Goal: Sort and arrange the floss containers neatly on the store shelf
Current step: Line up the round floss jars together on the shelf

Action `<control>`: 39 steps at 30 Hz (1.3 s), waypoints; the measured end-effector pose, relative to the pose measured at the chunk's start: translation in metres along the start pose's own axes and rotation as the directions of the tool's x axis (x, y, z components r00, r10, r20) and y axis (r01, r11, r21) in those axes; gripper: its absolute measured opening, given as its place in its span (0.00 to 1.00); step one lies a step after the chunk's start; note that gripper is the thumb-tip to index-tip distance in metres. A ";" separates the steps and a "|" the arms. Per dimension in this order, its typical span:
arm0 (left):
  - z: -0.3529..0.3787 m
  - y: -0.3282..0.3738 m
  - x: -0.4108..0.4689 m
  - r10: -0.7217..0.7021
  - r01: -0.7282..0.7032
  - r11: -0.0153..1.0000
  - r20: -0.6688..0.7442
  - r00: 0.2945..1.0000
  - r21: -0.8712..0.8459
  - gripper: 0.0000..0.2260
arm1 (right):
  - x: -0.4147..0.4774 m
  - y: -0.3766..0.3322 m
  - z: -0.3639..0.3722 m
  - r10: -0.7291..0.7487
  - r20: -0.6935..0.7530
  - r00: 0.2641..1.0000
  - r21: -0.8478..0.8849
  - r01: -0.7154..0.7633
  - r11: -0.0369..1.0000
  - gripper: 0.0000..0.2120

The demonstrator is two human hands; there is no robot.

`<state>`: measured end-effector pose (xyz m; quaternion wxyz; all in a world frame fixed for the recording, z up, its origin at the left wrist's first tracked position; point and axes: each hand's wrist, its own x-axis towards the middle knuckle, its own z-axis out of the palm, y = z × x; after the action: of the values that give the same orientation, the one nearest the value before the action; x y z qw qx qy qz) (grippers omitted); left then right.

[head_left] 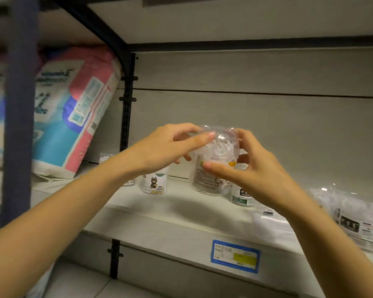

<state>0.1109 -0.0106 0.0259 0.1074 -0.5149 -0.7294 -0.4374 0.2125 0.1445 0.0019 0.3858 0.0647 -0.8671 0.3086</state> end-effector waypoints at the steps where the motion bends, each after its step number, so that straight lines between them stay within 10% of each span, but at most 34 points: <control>1: -0.004 -0.008 -0.005 -0.004 0.004 1.000 0.004 1.000 0.018 0.21 | 0.002 0.001 0.010 0.019 0.013 1.000 -0.010 -0.019 1.000 0.36; 9: -0.030 -0.069 0.004 0.060 -0.105 0.934 0.140 0.988 0.341 0.22 | 0.028 0.015 0.076 0.223 0.156 0.962 -0.018 -0.223 0.975 0.36; 20: -0.037 -0.105 0.027 0.247 -0.337 0.776 0.234 0.940 0.534 0.22 | 0.040 0.008 0.092 0.237 0.114 0.965 -0.520 -0.145 0.842 0.36; 32: -0.031 -0.116 0.078 0.088 -0.353 0.530 0.364 0.927 0.771 0.22 | 0.083 0.033 0.114 0.372 0.054 0.927 -0.716 -0.224 0.661 0.37; 36: -0.024 -0.090 0.086 0.187 -0.192 0.698 0.083 0.979 0.690 0.16 | 0.074 0.023 0.083 0.321 0.111 0.940 -0.784 -0.116 0.610 0.34; 39: 0.006 -0.064 0.097 0.288 -0.200 0.885 -0.156 0.945 0.420 0.13 | 0.074 0.027 0.030 0.050 -0.130 0.990 -0.741 -0.130 0.659 0.22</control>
<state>0.0156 0.0526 0.0477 0.3421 -0.5202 -0.7162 -0.3153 0.1326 0.1577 0.0257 0.4045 -0.1574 -0.8994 -0.0526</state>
